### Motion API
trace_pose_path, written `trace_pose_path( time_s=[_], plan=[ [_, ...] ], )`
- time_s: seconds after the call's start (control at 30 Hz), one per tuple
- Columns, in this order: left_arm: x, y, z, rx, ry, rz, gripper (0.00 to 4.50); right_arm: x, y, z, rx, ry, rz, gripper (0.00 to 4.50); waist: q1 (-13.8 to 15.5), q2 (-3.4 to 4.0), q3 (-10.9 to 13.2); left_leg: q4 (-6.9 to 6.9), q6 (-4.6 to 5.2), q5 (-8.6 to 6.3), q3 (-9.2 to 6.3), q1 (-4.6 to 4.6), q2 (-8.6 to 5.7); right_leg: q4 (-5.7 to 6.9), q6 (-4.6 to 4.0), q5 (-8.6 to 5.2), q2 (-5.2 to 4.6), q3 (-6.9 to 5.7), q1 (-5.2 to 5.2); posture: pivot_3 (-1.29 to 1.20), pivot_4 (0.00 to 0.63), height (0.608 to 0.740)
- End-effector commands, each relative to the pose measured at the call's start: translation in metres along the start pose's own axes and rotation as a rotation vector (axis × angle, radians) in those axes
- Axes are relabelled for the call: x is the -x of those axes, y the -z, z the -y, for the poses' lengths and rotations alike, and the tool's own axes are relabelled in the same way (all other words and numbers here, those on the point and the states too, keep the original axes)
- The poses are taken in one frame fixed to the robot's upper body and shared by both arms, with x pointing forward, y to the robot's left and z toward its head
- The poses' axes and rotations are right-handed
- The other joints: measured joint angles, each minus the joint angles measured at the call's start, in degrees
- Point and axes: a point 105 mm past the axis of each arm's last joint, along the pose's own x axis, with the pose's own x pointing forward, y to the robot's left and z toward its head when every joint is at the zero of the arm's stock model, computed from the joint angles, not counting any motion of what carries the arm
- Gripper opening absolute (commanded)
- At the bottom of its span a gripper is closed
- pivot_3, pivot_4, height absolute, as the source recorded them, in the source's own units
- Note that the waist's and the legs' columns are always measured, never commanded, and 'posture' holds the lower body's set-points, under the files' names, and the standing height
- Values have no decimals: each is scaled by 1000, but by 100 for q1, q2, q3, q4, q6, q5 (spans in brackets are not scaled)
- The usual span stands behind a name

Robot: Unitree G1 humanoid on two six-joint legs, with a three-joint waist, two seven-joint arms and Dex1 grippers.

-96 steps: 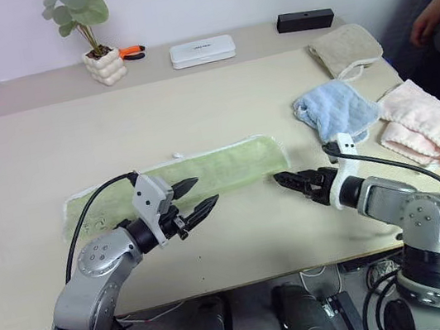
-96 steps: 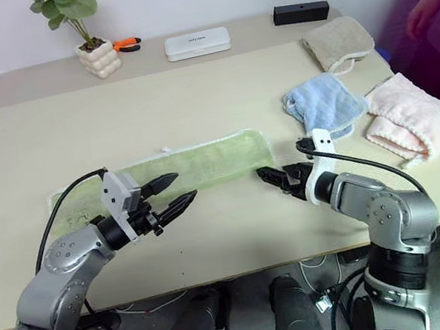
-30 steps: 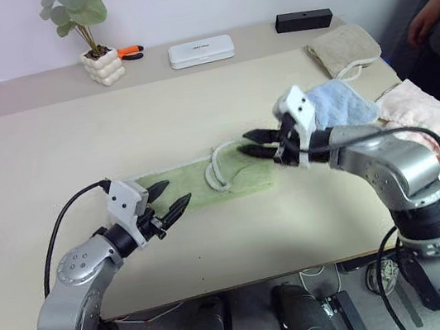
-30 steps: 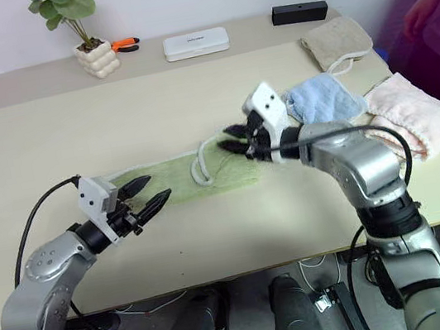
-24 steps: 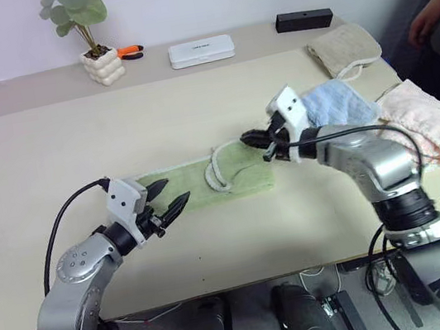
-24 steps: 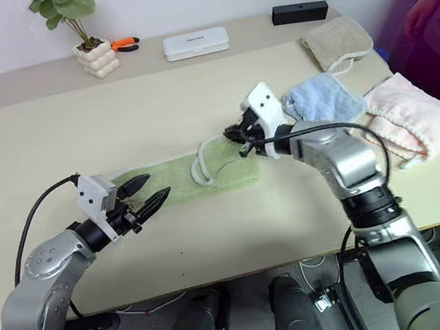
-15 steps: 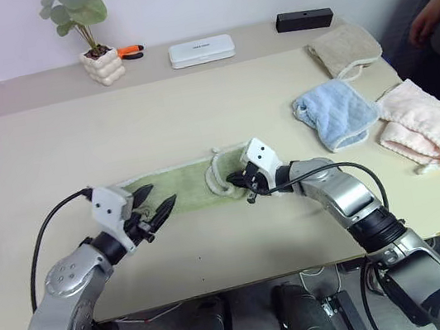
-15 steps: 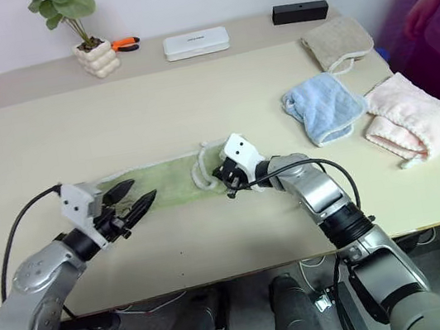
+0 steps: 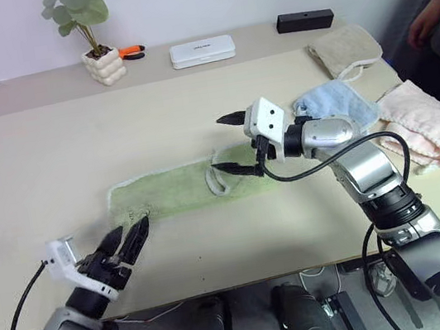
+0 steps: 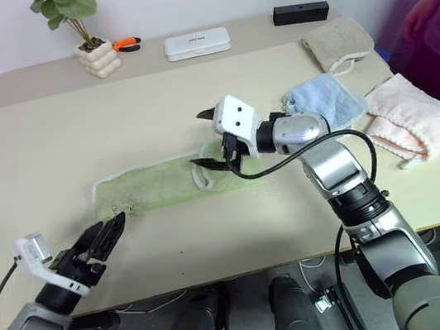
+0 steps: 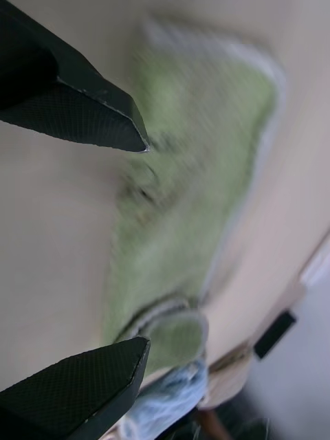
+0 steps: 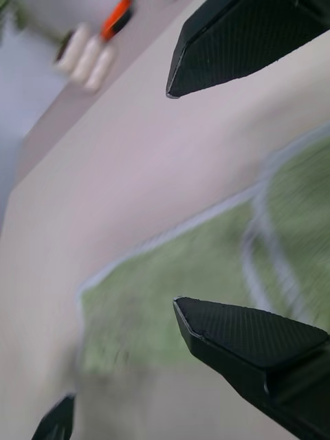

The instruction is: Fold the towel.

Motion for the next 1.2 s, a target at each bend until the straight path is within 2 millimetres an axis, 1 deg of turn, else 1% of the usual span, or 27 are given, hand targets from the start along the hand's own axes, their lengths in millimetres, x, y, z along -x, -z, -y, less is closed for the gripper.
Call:
trace_pose_path(
  time_s=[0.03, 0.17, 0.3, 0.37, 0.43, 0.5, 0.53, 0.63, 0.73, 0.77, 0.83, 0.9, 0.97, 1.03, 1.07, 1.1, 1.13, 1.2],
  plan=[
    [2, 6, -17, 156, -124, 5, 4500, -5, -16, -13, 77, -58, 63, 4448, 0, -5, -2, 1, 0, 0, 0, 0, -1, -1, 0, 0, 0, 0, 0, 0, 150, 740],
    [-7, 3, -23, 265, -176, 34, 4500, -9, -11, -19, 75, -76, 55, 4448, 7, -8, -4, 1, 0, 0, 1, 0, -3, -2, 0, 0, -2, 0, 1, 0, 150, 740],
    [-24, -8, -32, 307, -224, 72, 4500, -14, -9, -27, 78, -91, 53, 4448, 6, -8, -5, 2, -1, 1, 0, 2, -3, 1, 0, 1, 1, 0, 1, 0, 150, 740],
    [-33, -14, -40, 355, -257, 103, 4500, -15, -9, -29, 78, -93, 53, 4448, 7, -8, -6, 1, -2, 1, 1, 3, -3, 2, 0, 1, 2, 0, 1, 0, 150, 740],
    [-41, -17, -42, 380, -264, 110, 4500, -15, -8, -30, 78, -90, 51, 4448, 7, -8, -6, 2, -2, 1, 1, 3, -3, 3, 2, 3, 2, 0, 1, 0, 150, 740],
    [-48, -17, -41, 379, -254, 96, 3965, -14, -6, -29, 81, -80, 40, 4500, 7, -8, -7, 2, -3, 2, 2, 3, -4, 2, 3, 3, 2, 1, 1, 0, 150, 740],
    [-50, -17, -40, 375, -249, 89, 3618, -14, -5, -29, 84, -77, 35, 4500, 6, -8, -7, 1, -2, 2, 2, 3, -4, 3, 6, 5, 2, 1, 1, 0, 150, 740],
    [-54, -22, -37, 376, -230, 101, 2099, -11, -3, -30, 87, -70, 23, 4500, 5, -9, -7, 0, -3, 2, 2, 3, -4, 2, 6, 5, 3, 1, 0, 0, 150, 740],
    [-54, -30, -37, 369, -215, 131, 604, -9, -2, -32, 84, -65, 18, 4500, 5, -11, -7, 1, -3, 2, 2, 2, -4, 1, 6, 5, 2, 1, 0, 0, 150, 740],
    [-52, -39, -38, 359, -209, 168, 45, -8, -2, -33, 81, -64, 15, 4500, 5, -11, -7, 1, -3, 1, 2, 2, -4, 1, 6, 5, 2, 1, 0, 0, 150, 740],
    [-45, -58, -39, 317, -198, 256, 45, -6, -1, -35, 76, -61, 9, 4500, 5, -11, -7, 1, -3, 2, 1, 2, -4, 2, 4, 4, 2, 1, 0, 0, 150, 740],
    [-26, -88, -48, 197, -214, 352, 45, -2, 0, -35, 62, -52, -3, 4500, -16, -18, -8, -2, -3, 1, 2, 2, -3, 2, 1, 2, 2, 1, -2, 0, 150, 740],
    [-11, -110, -52, 118, -223, 409, 45, 3, 2, -35, 53, -45, -14, 4500, -41, -22, -8, -7, -4, 1, 3, 2, 2, 3, -1, 2, 4, 3, -8, 0, 150, 740],
    [-1, -130, -48, 29, -195, 449, 45, 7, 4, -32, 35, -34, -27, 4500, -15, -23, -8, -9, -4, 1, 4, 2, 2, 2, -2, 0, 4, 4, -10, 0, 150, 740],
    [1, -136, -45, 0, -181, 457, 45, 8, 5, -31, 29, -30, -31, 4500, -6, -23, -8, -8, -4, 0, 4, 2, 2, 1, -3, 0, 4, 4, -8, 0, 150, 740],
    [0, -141, -37, -67, -145, 443, 45, 9, 8, -30, 26, -26, -39, 4500, 10, -25, -9, -8, -4, 0, 5, 2, 1, -2, -3, 0, 3, 4, -7, 0, 150, 740],
    [-2, -144, -29, -131, -108, 421, 45, 10, 10, -29, 24, -24, -46, 4500, 22, -33, -11, -7, -4, 0, 4, 2, -1, -3, -4, -1, 2, 3, -3, 0, 150, 740],
    [-4, -146, -20, -199, -67, 394, 45, 10, 12, -28, 23, -22, -53, 4500, 28, -39, -11, -6, -4, 0, 2, 2, -1, -7, -4, -1, 2, 0, 0, 0, 150, 740]
  ],
)
